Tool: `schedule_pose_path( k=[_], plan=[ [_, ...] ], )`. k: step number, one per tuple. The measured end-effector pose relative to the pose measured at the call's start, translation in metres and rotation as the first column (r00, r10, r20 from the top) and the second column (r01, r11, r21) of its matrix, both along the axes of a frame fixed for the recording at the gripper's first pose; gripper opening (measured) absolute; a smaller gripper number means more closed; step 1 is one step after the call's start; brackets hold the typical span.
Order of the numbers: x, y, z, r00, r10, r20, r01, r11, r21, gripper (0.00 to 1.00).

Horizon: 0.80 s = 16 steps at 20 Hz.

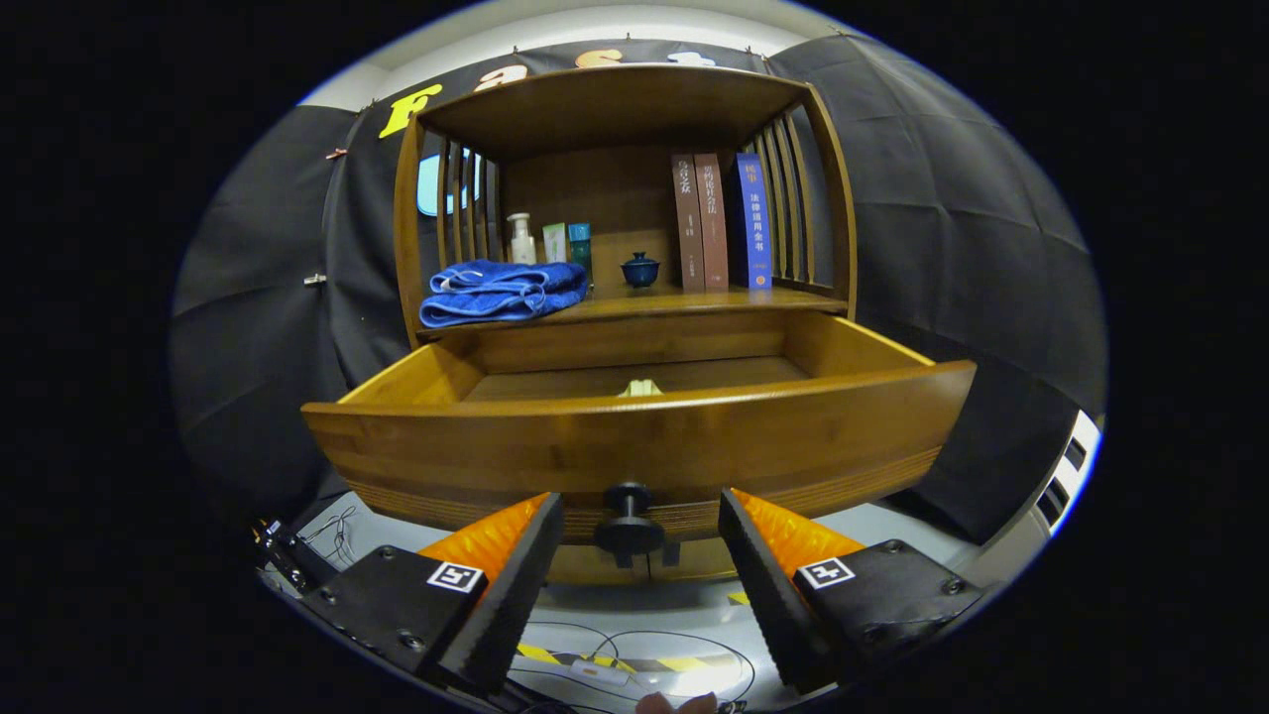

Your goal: Pull open the drawer, take out the items inside it, and place them on the countertop above the cabinet.

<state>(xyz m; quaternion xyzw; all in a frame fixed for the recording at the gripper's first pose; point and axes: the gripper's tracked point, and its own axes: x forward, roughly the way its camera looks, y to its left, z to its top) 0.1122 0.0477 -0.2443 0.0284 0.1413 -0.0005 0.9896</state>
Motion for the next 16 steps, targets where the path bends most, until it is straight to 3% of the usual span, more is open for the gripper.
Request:
schedule_pose_path(
  k=[7,12,16],
  plan=[
    [-0.004,-0.017,0.069,1.0,-0.011,-0.022,0.012,1.0,0.018,0.99],
    [0.034,-0.032,0.11,0.997,-0.028,-0.071,0.027,1.0,-0.01,0.99],
    [0.081,-0.024,0.096,0.98,-0.022,-0.199,0.03,0.999,0.035,0.99]
  ],
)
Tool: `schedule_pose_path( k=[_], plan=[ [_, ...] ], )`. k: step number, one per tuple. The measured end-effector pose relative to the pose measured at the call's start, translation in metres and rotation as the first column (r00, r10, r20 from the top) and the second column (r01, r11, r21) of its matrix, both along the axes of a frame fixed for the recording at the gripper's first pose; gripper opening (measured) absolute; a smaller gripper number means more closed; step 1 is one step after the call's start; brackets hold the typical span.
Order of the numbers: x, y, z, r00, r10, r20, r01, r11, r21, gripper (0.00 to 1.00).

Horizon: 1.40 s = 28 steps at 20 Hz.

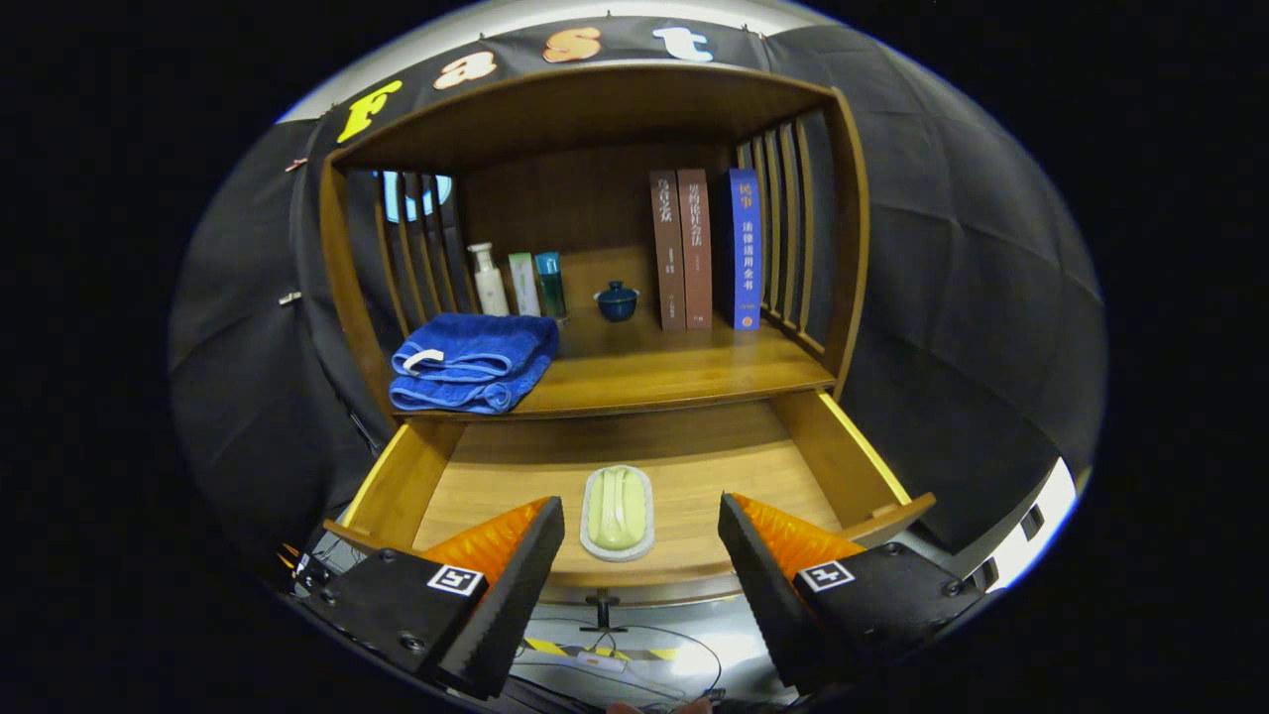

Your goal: Pull open the drawer, take out the items inside it, and place them on the countertop above the cabinet.

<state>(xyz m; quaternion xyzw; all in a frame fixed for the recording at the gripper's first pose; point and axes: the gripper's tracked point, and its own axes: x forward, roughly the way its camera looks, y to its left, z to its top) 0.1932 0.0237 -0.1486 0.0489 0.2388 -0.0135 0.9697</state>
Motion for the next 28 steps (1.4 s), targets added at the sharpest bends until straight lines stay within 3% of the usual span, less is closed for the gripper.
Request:
schedule_pose_path(
  k=[7,14,17,19,21,22,28],
  plan=[
    [0.07,0.021,-0.073,0.954,0.046,-0.295,-0.068,0.996,-0.063,1.0],
    [0.088,0.027,-0.127,0.891,0.04,-0.453,-0.082,0.994,-0.073,0.97],
    [0.089,0.024,-0.141,0.873,0.027,-0.488,-0.064,0.996,-0.06,0.62],
    [0.092,0.025,-0.139,0.881,0.028,-0.473,-0.063,0.996,-0.058,0.38],
    [0.095,0.024,-0.135,0.891,0.023,-0.454,-0.057,0.996,-0.062,0.37],
    [0.093,0.022,-0.137,0.888,0.025,-0.46,-0.056,0.997,-0.054,0.16],
    [0.079,0.017,-0.121,0.901,0.022,-0.433,-0.038,0.999,-0.029,0.16]
  ],
)
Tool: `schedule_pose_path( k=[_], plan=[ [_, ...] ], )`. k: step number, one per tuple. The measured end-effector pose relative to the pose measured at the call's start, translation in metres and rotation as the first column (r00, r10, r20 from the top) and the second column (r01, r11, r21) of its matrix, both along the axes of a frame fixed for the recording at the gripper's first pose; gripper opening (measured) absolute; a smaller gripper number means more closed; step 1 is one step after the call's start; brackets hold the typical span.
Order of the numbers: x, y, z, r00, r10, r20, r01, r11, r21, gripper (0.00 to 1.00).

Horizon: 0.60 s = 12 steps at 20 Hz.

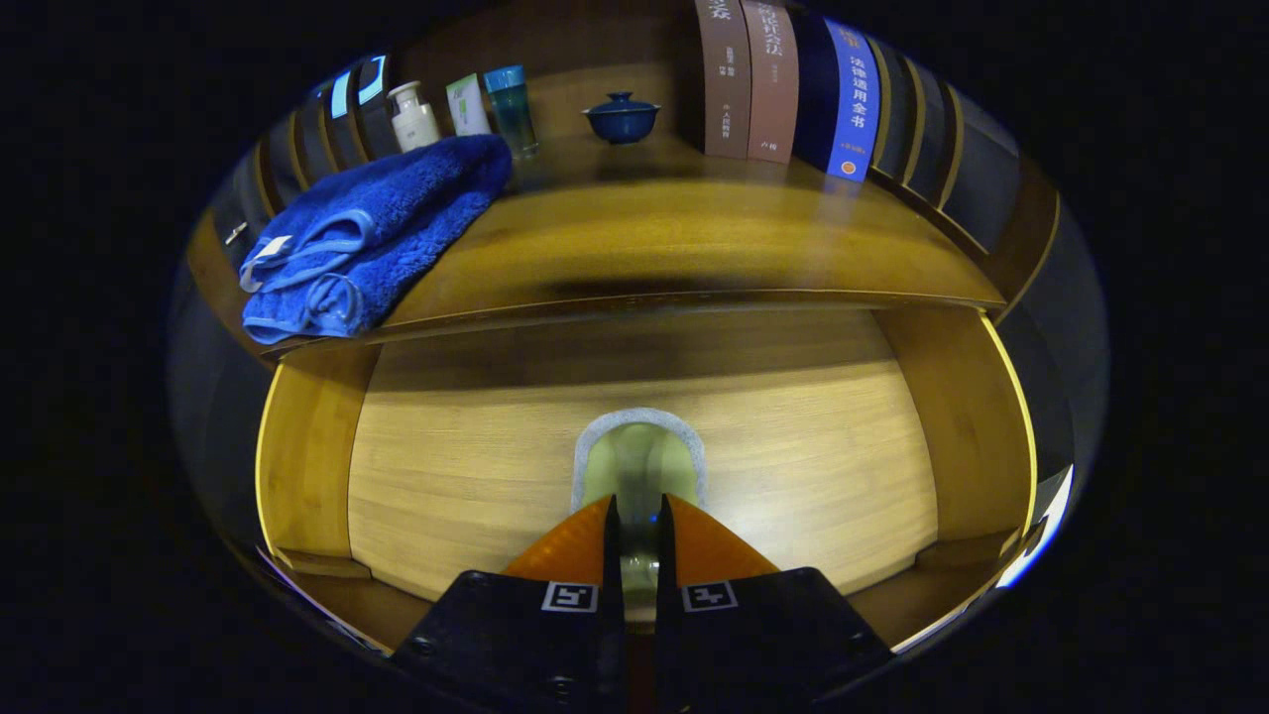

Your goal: Pull open the drawer, take out the items inside it, and place them on the countertop above the cabinet.

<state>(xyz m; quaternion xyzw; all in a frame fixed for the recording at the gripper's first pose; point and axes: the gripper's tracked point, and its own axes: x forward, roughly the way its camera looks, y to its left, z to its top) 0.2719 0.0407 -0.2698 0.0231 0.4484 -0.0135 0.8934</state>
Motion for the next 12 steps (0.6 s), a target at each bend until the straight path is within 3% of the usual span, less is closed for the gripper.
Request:
schedule_pose_path(
  k=[12],
  plan=[
    [-0.03,0.006,0.119,0.979,0.037,0.202,-0.037,0.999,-0.004,0.16]
  ],
)
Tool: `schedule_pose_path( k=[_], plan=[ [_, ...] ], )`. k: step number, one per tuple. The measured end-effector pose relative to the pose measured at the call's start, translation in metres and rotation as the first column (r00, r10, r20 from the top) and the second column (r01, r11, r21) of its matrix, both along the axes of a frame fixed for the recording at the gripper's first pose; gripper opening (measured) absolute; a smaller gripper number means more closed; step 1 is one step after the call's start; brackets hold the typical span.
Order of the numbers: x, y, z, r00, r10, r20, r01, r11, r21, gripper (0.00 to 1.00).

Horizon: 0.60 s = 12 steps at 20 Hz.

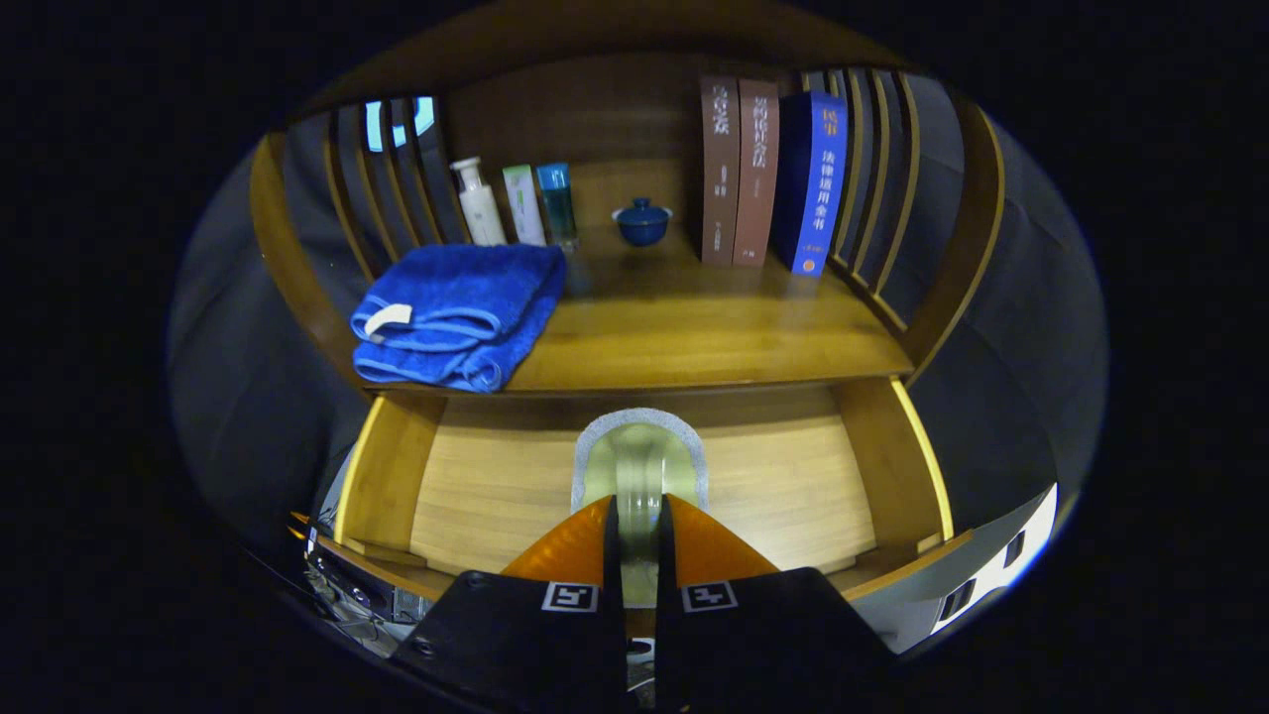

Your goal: Pull open the drawer, take out the items inside it, and place them on the countertop above the cabinet.

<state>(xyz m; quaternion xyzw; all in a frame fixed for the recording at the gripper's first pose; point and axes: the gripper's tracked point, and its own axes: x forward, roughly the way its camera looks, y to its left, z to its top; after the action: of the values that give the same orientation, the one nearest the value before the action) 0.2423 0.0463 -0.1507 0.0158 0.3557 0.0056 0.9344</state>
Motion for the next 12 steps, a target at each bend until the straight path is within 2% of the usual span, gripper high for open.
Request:
schedule_pose_path(
  k=[6,12],
  plan=[
    [0.038,0.002,0.047,0.998,0.004,0.057,-0.005,1.0,0.016,0.16],
    [0.104,0.007,0.044,1.0,0.017,0.017,-0.017,1.0,0.009,0.16]
  ],
)
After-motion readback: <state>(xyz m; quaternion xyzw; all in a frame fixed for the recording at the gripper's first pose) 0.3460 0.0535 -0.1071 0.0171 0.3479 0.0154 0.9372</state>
